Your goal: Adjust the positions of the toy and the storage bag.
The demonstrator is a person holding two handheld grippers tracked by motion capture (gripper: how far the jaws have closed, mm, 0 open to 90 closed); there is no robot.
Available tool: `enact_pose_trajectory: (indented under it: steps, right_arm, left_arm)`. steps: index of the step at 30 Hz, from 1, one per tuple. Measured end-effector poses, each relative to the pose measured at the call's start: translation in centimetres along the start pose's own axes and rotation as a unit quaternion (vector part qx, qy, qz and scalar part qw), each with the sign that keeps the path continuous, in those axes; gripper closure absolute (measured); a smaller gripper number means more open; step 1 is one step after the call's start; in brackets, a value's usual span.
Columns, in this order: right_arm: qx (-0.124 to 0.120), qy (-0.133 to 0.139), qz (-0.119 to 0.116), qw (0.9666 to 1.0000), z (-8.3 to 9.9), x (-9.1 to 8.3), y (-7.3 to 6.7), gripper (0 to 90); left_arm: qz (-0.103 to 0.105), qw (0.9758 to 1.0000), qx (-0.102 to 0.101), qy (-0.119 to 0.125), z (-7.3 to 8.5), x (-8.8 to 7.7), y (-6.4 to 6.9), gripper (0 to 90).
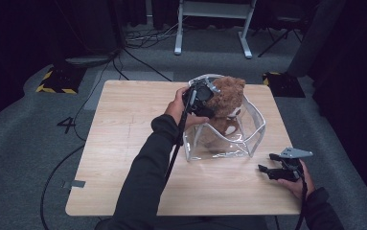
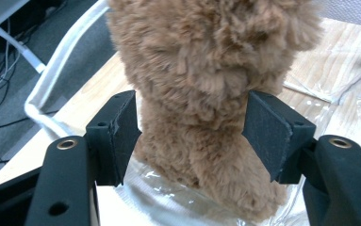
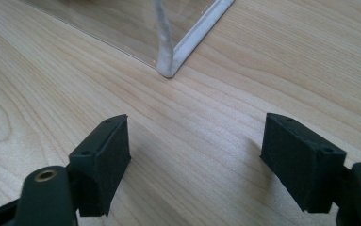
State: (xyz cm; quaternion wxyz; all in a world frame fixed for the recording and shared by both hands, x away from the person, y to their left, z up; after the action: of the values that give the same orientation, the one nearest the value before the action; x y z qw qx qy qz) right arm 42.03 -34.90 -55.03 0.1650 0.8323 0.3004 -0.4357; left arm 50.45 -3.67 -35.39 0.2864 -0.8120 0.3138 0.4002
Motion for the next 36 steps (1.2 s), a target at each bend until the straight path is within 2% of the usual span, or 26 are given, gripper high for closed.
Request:
enact_pose_trajectory:
  steps: [13, 20, 25, 36]
  right_arm:
    - [0.0, 0.0, 0.0, 1.0, 0.0, 0.0, 0.0, 24.1]
    - [0.0, 0.0, 0.0, 1.0, 0.0, 0.0, 0.0, 24.1]
    - [0.0, 0.0, 0.0, 1.0, 0.0, 0.0, 0.0, 24.1]
    - [0.0, 0.0, 0.0, 1.0, 0.0, 0.0, 0.0, 24.1]
  left_arm:
    - [-0.015, 0.9997, -0.011, 0.017, 0.7, -1.5, -0.9, 28.3]
    - [-0.031, 0.9991, -0.017, 0.022, 1.0, -2.4, -1.1, 24.0]
    - [-0.032, 0.999, -0.015, 0.026, 1.5, -2.8, -1.1, 23.4]
    - [-0.045, 0.9981, -0.025, 0.033, 2.4, -3.8, -1.5, 22.3]
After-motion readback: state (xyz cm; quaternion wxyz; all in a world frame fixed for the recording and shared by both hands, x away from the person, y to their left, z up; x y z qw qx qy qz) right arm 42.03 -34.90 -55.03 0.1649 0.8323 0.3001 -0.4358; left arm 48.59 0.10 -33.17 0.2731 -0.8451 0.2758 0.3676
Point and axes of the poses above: each handheld gripper's, and its own axes: x roughly forward along the jaws, z roughly out of its underside, y roughly to its right, the point moved 6 cm from there along x, roughly forward along the jaws, and after that the axes turned 14 degrees about -y, right-handed, at the moved point
